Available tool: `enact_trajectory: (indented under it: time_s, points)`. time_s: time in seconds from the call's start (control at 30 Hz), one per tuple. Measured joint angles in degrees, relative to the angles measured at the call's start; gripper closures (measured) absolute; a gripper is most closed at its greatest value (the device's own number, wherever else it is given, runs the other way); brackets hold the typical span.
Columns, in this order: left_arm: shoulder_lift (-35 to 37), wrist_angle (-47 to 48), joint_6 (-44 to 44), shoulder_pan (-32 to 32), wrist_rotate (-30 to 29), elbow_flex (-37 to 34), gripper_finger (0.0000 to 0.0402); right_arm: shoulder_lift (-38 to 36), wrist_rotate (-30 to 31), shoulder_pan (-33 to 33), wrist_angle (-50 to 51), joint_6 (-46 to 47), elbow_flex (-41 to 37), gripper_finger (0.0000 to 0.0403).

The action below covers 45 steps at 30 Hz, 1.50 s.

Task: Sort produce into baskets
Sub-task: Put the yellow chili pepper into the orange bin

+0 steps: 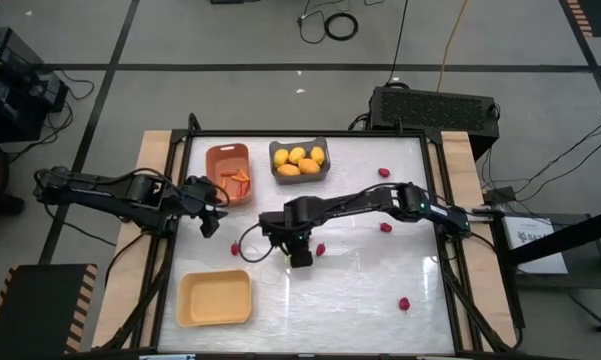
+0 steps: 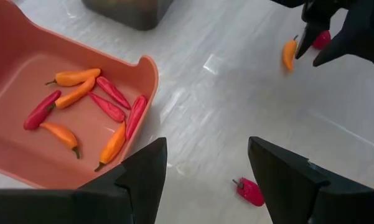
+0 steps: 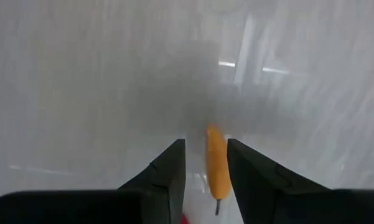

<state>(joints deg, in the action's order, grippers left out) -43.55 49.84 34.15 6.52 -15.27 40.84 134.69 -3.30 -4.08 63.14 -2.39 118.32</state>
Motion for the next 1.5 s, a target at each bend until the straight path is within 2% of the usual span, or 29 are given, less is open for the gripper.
enact_trajectory:
  time_s: [0.23,0.37,0.8,1.13,1.27,1.5]
  points:
    - [-0.4,0.0,-0.5,0.0,-0.1,0.0,0.0169,0.0,1.5,-0.5,-3.6,1.2,-4.1,0.0292]
    - [-0.3,0.0,-0.6,0.0,-1.0,0.0,0.0169,0.0,3.4,-0.6,-4.7,2.9,-4.2,0.0292]
    - [-0.3,0.0,-2.4,0.0,-1.5,0.0,0.0169,0.0,3.2,-1.3,-4.9,2.9,-4.2,0.0292]
    - [-0.3,0.0,-3.1,0.0,-1.5,0.0,0.0169,-0.5,3.2,-1.2,-9.4,4.3,-10.7,0.0293]
    - [-0.3,0.0,-3.3,0.0,-1.5,0.0,0.0169,-0.5,3.2,-1.4,-10.0,5.9,-11.2,0.0314]
    - [-0.3,0.0,-4.7,0.0,-1.5,0.0,0.0169,0.0,2.9,-1.5,-10.0,7.8,-9.2,0.0391]
